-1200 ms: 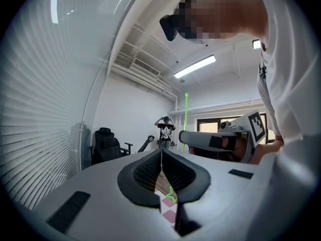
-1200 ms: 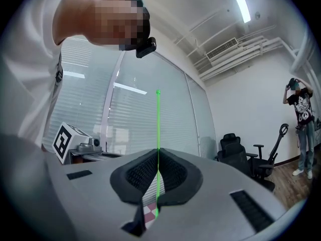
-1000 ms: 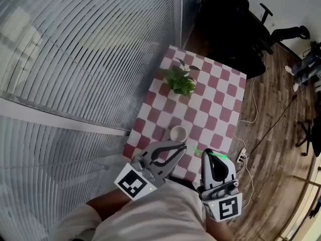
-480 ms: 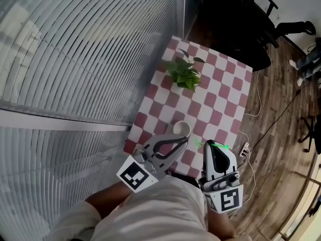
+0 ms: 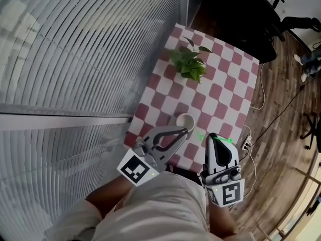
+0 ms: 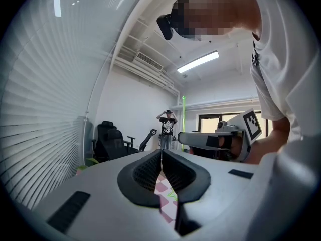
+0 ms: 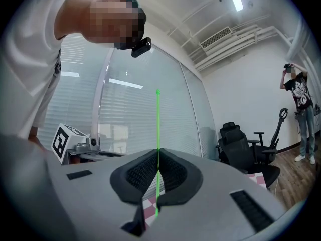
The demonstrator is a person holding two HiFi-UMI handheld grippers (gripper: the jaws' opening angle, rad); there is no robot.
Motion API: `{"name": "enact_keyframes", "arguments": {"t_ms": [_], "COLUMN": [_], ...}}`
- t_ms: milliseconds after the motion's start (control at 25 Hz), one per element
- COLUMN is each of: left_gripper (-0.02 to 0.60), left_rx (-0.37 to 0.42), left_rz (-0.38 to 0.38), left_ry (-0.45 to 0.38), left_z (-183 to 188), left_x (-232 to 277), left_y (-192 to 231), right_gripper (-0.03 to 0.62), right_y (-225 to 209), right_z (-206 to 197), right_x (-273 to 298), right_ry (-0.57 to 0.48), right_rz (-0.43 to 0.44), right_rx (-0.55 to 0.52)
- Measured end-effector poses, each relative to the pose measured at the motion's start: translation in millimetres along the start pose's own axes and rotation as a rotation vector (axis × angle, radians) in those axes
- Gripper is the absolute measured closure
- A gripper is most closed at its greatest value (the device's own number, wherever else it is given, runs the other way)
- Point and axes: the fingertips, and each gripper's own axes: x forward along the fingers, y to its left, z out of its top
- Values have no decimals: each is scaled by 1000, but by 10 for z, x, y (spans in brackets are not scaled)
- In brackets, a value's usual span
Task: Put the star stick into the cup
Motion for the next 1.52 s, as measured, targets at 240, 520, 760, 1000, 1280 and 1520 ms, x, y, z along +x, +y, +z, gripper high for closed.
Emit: {"name": "enact_keyframes", "arguments": {"t_ms": [240, 520, 760, 1000, 1280, 1520], "left_gripper": [543, 544, 545, 543, 545, 545], "left_rx": [-4, -18, 38, 44, 21, 17], "left_rz": [6, 12, -9, -17, -15, -17], "left_ry": [17, 20, 88, 100, 110, 119], "left_z": [-199, -429, -695, -883, -1070, -1211], "left_x": [7, 5, -6, 24, 41, 66], "left_y": [86, 181, 266, 317, 392, 448], "right_gripper": [562, 562, 562, 562, 562, 562], "right_y": [-52, -17, 13, 74, 53, 22], "right_z": [-225, -491, -694, -885, -1071, -1241], "right_x": [59, 130, 209, 276, 333, 375], "right_ry": [16, 27, 13, 5, 16, 29], "right_rz": [-5, 18, 32, 62, 63, 69], "right_rx": [20, 19, 26, 27, 35, 46]}}
